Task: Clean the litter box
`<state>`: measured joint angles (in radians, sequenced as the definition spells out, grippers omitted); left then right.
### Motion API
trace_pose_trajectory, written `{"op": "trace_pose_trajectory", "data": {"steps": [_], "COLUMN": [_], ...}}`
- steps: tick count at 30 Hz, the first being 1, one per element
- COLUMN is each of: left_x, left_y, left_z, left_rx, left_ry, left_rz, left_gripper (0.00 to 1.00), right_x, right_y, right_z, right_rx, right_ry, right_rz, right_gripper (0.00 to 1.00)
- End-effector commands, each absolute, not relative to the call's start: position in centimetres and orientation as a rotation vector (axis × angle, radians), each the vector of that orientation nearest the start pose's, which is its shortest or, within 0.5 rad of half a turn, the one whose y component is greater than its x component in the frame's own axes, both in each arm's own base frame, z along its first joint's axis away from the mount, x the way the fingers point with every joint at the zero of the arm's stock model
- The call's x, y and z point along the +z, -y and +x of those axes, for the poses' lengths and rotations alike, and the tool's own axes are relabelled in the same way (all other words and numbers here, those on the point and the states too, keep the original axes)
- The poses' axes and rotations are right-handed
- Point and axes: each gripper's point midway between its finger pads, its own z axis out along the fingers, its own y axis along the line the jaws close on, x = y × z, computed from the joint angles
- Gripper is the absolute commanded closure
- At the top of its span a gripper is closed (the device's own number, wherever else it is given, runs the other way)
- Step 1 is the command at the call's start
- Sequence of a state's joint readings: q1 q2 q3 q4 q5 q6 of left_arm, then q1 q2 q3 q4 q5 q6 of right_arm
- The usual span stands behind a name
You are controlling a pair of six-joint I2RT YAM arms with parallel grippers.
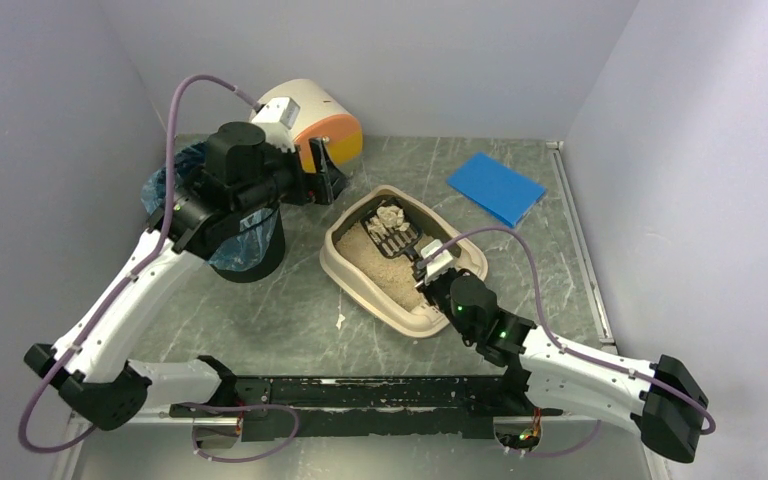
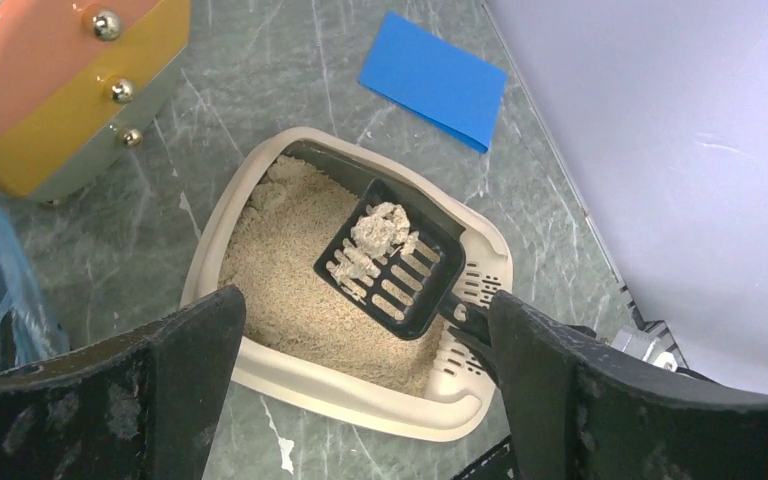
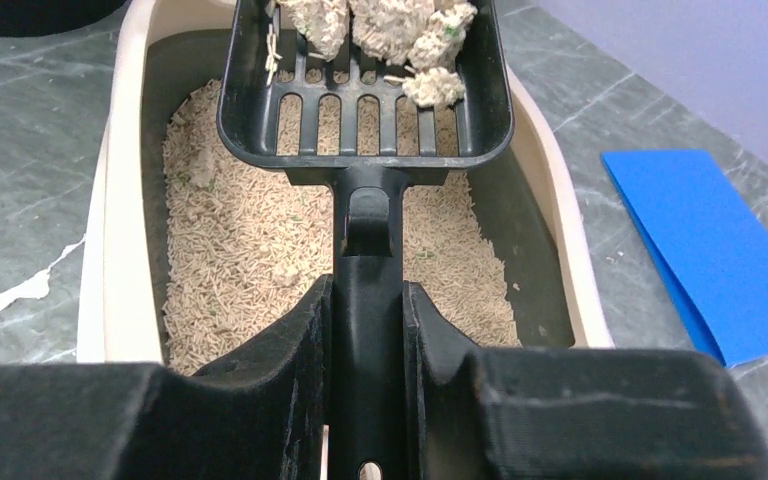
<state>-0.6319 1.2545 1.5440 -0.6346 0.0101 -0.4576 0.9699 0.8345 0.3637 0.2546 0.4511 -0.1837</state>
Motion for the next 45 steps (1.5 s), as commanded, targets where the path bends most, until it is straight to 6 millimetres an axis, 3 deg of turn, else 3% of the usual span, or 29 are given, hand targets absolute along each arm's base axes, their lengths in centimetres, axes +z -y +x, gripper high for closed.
{"op": "trace_pose_trajectory", "data": {"steps": [1, 8, 11, 15, 18, 20, 23, 26, 28, 32, 35, 37, 38, 40, 43, 45], "left_x": [36.2, 36.6, 37.2, 37.6, 37.6, 37.8, 38.2, 38.5, 38.6, 38.8, 38.6, 38.5, 38.6, 38.8, 39.2, 39.5], "left_y": [22.2, 20.7, 20.2, 19.7, 19.1, 18.9, 18.5, 18.2, 18.0, 17.7, 17.4, 17.2, 17.1, 16.9, 16.4, 16.1], "left_z": [28.5, 27.7, 27.6, 27.3, 27.1, 27.0, 26.9, 26.8, 26.7, 26.6, 26.6, 26.6, 26.6, 26.5, 26.4, 26.4], "left_rx": [-0.672, -0.616, -0.601, -0.594, -0.584, -0.579, -0.566, -0.554, -0.550, -0.542, -0.526, -0.518, -0.517, -0.513, -0.496, -0.483], "left_ry": [-1.997, -1.995, -1.980, -1.966, -1.955, -1.948, -1.941, -1.931, -1.925, -1.920, -1.926, -1.925, -1.919, -1.910, -1.900, -1.890], "left_rz": [0.152, 0.151, 0.146, 0.139, 0.122, 0.113, 0.107, 0.101, 0.096, 0.094, 0.089, 0.087, 0.086, 0.078, 0.068, 0.063], "left_gripper": [0.03, 0.03, 0.03, 0.03, 0.02, 0.03, 0.03, 0.03, 0.03, 0.03, 0.03, 0.03, 0.03, 0.03, 0.03, 0.03], "right_x": [18.1, 17.9, 17.9, 15.7, 17.2, 16.6, 15.9, 17.6, 16.8, 17.6, 17.2, 18.3, 18.5, 17.3, 17.9, 17.0], "right_y": [-20.2, -18.5, -19.4, -19.8, -20.1, -21.0, -19.9, -21.7, -20.7, -21.0, -19.2, -20.5, -20.6, -19.5, -20.9, -19.9], "right_z": [24.7, 25.0, 24.5, 24.1, 23.8, 23.5, 24.4, 23.6, 24.4, 24.0, 24.8, 24.1, 24.2, 24.5, 23.7, 24.0], "right_rx": [0.122, 0.054, 0.102, 0.090, 0.195, 0.200, 0.112, 0.257, 0.167, 0.254, 0.148, 0.272, 0.254, 0.174, 0.292, 0.182], "right_ry": [-1.586, -1.643, -1.666, -1.781, -1.687, -1.712, -1.789, -1.704, -1.793, -1.732, -1.801, -1.719, -1.731, -1.833, -1.766, -1.855], "right_rz": [-0.653, -0.585, -0.633, -0.647, -0.610, -0.682, -0.637, -0.689, -0.634, -0.668, -0.600, -0.642, -0.644, -0.605, -0.657, -0.646], "right_gripper": [1.00, 1.00, 1.00, 1.00, 1.00, 1.00, 1.00, 1.00, 1.00, 1.00, 1.00, 1.00, 1.00, 1.00, 1.00, 1.00]}}
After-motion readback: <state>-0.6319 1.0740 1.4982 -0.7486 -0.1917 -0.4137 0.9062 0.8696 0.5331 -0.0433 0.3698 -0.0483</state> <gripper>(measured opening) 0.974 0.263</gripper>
